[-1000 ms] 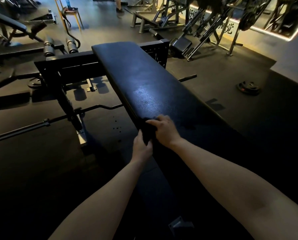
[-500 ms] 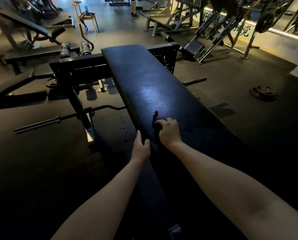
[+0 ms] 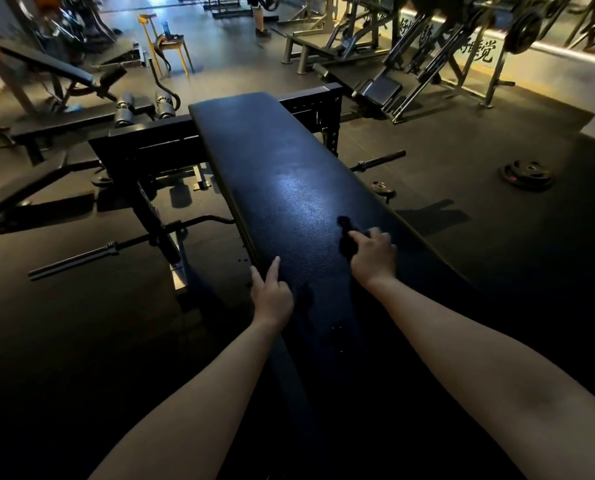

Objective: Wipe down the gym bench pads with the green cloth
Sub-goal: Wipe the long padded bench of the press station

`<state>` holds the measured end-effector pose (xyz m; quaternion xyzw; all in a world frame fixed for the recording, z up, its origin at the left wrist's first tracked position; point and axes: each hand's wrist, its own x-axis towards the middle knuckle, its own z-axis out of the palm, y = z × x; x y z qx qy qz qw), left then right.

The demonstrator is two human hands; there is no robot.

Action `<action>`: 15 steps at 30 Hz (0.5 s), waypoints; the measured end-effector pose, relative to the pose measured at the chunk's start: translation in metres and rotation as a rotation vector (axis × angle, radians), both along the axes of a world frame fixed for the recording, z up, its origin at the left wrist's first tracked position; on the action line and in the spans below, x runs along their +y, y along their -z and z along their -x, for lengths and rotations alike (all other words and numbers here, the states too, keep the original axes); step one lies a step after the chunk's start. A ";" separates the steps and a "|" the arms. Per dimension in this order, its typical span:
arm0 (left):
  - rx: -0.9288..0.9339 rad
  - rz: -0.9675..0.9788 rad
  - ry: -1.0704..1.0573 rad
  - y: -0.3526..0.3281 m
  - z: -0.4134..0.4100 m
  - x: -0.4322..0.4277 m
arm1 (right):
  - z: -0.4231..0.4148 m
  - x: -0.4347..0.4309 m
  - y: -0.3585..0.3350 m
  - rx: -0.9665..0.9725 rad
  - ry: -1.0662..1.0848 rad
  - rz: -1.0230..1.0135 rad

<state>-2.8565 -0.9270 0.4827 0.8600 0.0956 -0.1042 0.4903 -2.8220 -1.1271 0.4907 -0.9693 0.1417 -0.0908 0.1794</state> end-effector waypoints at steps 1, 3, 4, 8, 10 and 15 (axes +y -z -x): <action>0.019 -0.013 0.007 -0.001 -0.002 0.000 | 0.001 -0.004 0.001 -0.001 0.066 -0.002; 0.033 -0.031 0.005 -0.003 -0.002 -0.002 | 0.002 0.005 0.001 -0.016 0.136 -0.043; 0.034 -0.029 -0.002 -0.005 -0.002 -0.004 | 0.001 0.015 0.002 -0.026 0.119 -0.070; 0.030 0.006 -0.052 -0.004 -0.002 -0.008 | 0.004 0.073 0.001 -0.046 -0.305 -0.137; 0.022 -0.012 -0.035 -0.003 -0.001 -0.007 | 0.007 0.081 -0.002 -0.008 -0.461 -0.126; -0.027 -0.086 0.011 0.007 0.000 0.000 | -0.004 0.028 0.000 -0.047 -0.262 -0.081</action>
